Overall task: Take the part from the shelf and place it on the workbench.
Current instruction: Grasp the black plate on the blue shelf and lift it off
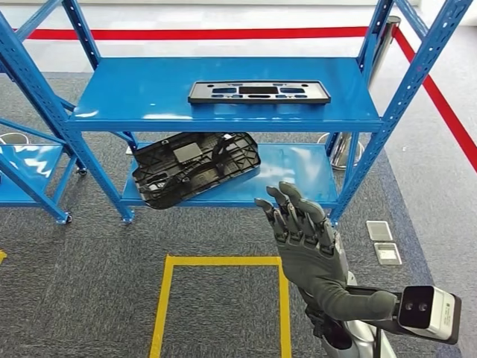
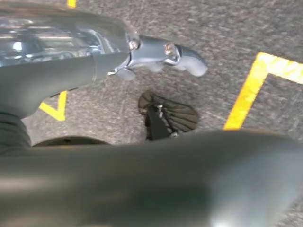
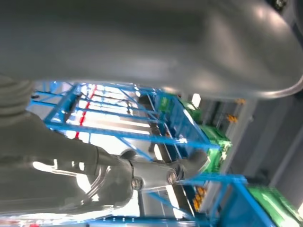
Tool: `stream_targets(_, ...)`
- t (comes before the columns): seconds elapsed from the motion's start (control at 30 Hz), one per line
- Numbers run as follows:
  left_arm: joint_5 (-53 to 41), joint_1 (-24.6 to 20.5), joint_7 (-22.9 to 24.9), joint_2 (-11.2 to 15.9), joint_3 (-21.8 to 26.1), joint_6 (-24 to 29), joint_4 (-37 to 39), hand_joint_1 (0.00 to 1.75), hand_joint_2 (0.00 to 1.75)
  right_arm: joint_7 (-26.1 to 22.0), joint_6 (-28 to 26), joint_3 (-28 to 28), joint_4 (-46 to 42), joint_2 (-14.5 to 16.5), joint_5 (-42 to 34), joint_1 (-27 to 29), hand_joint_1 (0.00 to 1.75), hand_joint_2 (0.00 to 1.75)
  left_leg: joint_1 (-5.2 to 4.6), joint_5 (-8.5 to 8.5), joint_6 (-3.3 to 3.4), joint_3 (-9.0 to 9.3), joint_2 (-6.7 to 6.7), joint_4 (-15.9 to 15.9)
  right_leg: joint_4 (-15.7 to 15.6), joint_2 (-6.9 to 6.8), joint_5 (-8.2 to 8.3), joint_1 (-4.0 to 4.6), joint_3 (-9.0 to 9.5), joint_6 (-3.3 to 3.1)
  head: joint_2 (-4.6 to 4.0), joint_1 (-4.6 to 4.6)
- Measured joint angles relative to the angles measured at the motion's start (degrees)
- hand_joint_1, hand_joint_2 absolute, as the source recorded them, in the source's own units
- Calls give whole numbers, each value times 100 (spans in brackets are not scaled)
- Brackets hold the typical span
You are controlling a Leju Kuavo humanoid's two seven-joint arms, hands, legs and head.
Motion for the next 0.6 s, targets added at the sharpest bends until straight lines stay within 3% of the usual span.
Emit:
stream_targets(0.13, -2, -13, 9, 3, 2, 55, 0, 0, 0, -1, 0, -4, -22, 1, -3, -6, 0, 0, -1, -11, -50, -23, 2, 48, -36, 26, -70, -5, 23, -114, 0, -6)
stream_targets(0.27, -7, -16, 9, 4, 5, 69, 0, 0, 0, 0, 0, -2, -32, 4, -4, -14, 0, 0, -17, 60, 74, -16, -7, 82, -30, 31, -106, -10, 59, -126, 0, -11)
stream_targets(0.4, -8, -18, 8, 4, 6, 70, 1, 0, 0, -1, 0, -2, -32, 4, -4, -15, 0, 0, -5, 61, 81, -13, -6, 60, -29, 27, -121, 14, 56, -143, 0, -11)
stream_targets(0.47, -13, -19, 8, 4, 6, 70, 2, 0, 0, 0, 0, -2, -32, 4, -4, -17, 0, 0, 5, 43, 54, -4, -6, 27, -26, 20, -123, 27, 51, -147, 0, -11)
stream_targets(0.6, -18, -13, 5, 4, 6, 67, 11, 0, 0, 0, 0, -1, -36, 4, -4, -33, 0, 0, 28, -20, -111, 39, -6, -55, -22, 6, -123, 42, 47, -149, 0, -11)
